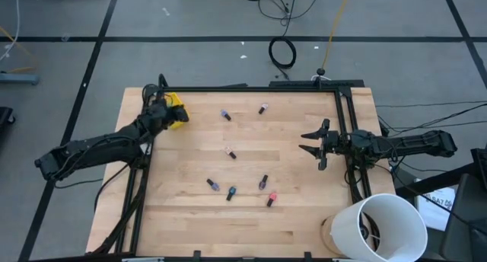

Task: Pick & Place Nail Polish
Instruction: Put the dark purple nail polish into the yellow bin

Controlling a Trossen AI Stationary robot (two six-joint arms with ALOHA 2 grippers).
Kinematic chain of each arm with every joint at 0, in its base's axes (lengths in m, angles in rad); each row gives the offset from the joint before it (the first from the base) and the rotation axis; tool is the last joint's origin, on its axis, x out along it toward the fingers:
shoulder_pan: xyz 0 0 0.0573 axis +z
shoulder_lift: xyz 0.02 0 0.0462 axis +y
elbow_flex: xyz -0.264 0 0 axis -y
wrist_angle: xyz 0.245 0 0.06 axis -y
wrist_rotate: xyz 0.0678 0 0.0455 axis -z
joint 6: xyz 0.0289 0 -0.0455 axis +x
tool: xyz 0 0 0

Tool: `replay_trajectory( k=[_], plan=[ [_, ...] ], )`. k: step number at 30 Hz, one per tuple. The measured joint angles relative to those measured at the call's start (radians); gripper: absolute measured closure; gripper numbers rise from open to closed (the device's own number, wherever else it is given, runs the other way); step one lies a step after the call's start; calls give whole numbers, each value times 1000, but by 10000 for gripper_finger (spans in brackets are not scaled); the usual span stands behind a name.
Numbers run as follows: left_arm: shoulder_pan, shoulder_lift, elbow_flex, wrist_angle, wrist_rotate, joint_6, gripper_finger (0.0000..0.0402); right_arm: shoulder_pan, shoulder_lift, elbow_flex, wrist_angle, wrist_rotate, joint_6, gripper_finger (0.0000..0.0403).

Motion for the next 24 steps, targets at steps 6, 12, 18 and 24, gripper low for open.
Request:
replay_trajectory(
  k=[6,12,18,24],
  plan=[
    [-27,0,0,221,176,76,294,0,0,0,-3,0,-1,234],
    [-92,0,0,386,299,94,224,0,0,0,-9,1,-16,234],
    [-180,0,0,392,397,169,140,0,22,0,-9,79,-36,234],
    [-292,29,0,393,405,301,111,0,142,0,31,68,20,234]
  ],
)
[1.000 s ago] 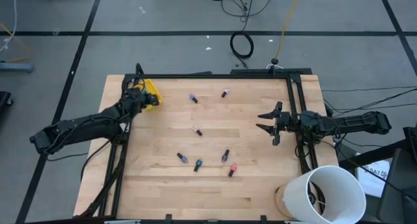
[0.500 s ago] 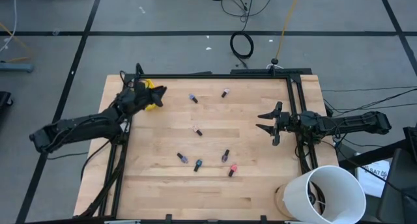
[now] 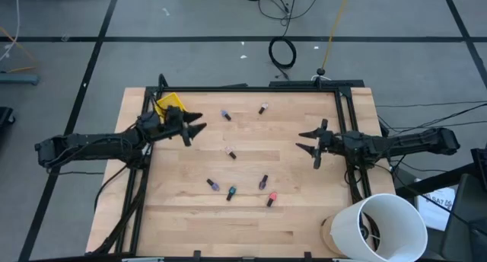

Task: Pick & Place Nail Polish
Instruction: Put the dark purple nail polish into the yellow bin

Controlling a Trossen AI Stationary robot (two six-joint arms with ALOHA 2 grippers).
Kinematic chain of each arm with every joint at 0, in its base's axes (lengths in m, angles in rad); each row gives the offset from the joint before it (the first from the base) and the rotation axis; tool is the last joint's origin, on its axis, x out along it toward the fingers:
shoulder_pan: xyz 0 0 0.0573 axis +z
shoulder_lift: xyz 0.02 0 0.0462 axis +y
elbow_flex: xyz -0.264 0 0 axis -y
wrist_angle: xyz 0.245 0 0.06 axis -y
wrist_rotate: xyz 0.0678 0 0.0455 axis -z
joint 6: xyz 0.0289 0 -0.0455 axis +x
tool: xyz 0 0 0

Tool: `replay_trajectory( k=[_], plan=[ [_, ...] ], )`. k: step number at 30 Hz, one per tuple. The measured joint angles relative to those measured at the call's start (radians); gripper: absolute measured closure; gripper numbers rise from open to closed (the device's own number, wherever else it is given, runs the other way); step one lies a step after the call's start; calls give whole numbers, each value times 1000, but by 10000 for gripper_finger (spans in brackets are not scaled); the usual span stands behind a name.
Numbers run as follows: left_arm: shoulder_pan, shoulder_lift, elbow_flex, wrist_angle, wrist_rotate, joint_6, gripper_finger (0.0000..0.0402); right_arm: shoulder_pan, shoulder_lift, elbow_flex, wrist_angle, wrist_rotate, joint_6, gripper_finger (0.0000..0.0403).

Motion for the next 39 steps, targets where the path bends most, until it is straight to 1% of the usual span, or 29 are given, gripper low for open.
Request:
replay_trajectory(
  k=[4,6,8,11,17,20,24,29,32,35,36,39],
  plan=[
    [-61,37,0,7,0,109,118,3,167,0,120,-110,2,234],
    [-77,55,0,25,-1,124,123,12,266,1,215,-160,3,234],
    [-85,68,0,44,0,124,127,20,373,21,268,-181,15,234],
    [-84,90,0,73,-2,124,127,22,530,81,260,-225,16,234],
    [-83,116,0,106,-2,123,125,22,834,249,261,-359,-41,234],
    [-83,129,0,107,-2,98,128,22,952,330,246,-450,-71,234],
    [-84,130,0,104,-2,68,126,27,1060,420,228,-563,-94,234],
    [-84,130,0,106,0,68,130,46,1160,497,164,-569,-164,218],
    [-84,130,0,105,0,68,129,49,1194,512,120,-567,-217,203],
    [-84,130,0,104,0,68,126,48,1220,514,113,-560,-248,195],
    [-83,130,0,104,0,68,127,48,1226,514,114,-552,-258,194],
    [-84,130,0,105,0,67,129,48,1237,514,108,-481,-290,193]
  ],
)
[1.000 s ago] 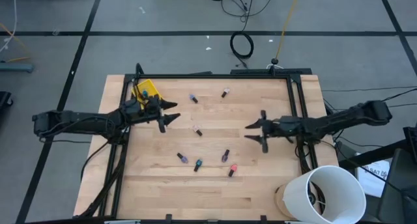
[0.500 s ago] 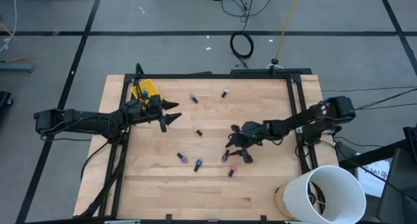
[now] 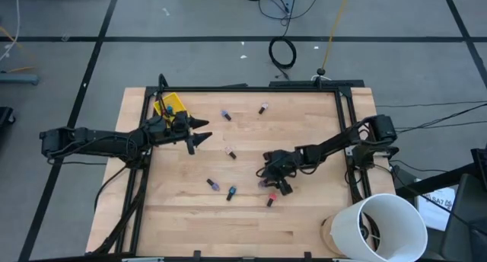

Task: Pick & Place Nail Polish
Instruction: Put the dark purple nail polish into the yellow bin

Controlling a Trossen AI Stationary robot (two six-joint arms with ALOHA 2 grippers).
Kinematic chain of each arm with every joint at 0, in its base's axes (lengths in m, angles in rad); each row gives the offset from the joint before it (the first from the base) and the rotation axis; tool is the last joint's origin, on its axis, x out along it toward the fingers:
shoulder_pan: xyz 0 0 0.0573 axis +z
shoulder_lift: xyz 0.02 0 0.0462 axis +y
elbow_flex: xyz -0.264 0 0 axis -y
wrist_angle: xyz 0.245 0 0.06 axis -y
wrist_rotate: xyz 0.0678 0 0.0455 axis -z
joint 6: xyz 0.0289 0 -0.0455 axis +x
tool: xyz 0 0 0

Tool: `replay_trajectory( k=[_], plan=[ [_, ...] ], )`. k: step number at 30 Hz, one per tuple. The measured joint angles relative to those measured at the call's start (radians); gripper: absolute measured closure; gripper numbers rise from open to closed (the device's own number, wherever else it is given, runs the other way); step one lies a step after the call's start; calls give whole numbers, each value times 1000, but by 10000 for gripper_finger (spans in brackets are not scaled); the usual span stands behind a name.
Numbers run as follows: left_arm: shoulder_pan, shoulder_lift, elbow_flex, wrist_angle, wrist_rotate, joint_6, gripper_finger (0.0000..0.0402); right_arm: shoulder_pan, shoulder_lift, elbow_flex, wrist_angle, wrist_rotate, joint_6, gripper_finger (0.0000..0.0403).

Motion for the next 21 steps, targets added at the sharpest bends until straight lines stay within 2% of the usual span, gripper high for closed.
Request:
replay_trajectory(
  k=[2,6,21],
  plan=[
    [0,0,0,-1,0,-1,131,1,-2,0,-3,43,-9,194],
    [1,0,0,-1,0,0,128,0,-2,0,-15,61,-8,204],
    [0,0,0,-9,4,0,126,-1,-42,0,-125,90,-4,222]
  ],
)
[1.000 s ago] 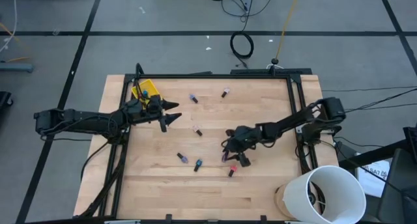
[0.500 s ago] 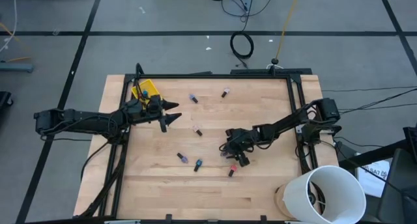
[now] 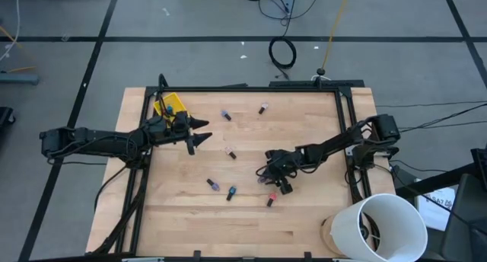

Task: Pick & Place Nail Polish
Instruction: Put the dark purple nail polish into the yellow bin

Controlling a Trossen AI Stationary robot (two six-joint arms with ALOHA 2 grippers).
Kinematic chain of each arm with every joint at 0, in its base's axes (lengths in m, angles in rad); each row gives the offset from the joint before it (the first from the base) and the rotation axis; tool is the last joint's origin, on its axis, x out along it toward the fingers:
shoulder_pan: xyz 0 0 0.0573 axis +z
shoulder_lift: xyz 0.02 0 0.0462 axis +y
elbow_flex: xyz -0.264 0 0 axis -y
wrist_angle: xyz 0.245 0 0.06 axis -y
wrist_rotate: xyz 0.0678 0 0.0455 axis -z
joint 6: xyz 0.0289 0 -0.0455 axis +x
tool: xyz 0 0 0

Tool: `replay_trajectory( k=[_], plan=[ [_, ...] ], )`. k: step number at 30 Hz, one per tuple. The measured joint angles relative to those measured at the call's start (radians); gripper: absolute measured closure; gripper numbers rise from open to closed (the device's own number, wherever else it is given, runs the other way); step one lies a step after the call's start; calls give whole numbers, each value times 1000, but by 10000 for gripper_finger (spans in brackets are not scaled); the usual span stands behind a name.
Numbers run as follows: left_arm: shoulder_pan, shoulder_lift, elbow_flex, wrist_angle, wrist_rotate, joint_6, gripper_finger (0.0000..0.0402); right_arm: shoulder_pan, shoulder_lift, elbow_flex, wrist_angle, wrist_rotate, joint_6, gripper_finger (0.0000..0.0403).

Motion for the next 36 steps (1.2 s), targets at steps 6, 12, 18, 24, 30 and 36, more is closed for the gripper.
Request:
replay_trajectory(
  k=[6,12,18,24,30,36],
  plan=[
    [-1,0,0,-6,0,0,132,-8,-60,-2,-47,54,-7,223],
    [-2,0,0,-19,4,0,131,-14,-61,-2,-65,34,0,233],
    [-2,0,0,-21,3,0,131,-12,-61,-2,-28,12,-2,242],
    [-2,0,0,-20,3,0,131,-7,-40,-2,33,17,-11,242],
    [-2,0,0,-20,3,3,131,31,-9,-2,138,87,-69,241],
    [-2,0,0,-20,3,0,131,47,-7,-2,170,146,-139,241]
  ],
)
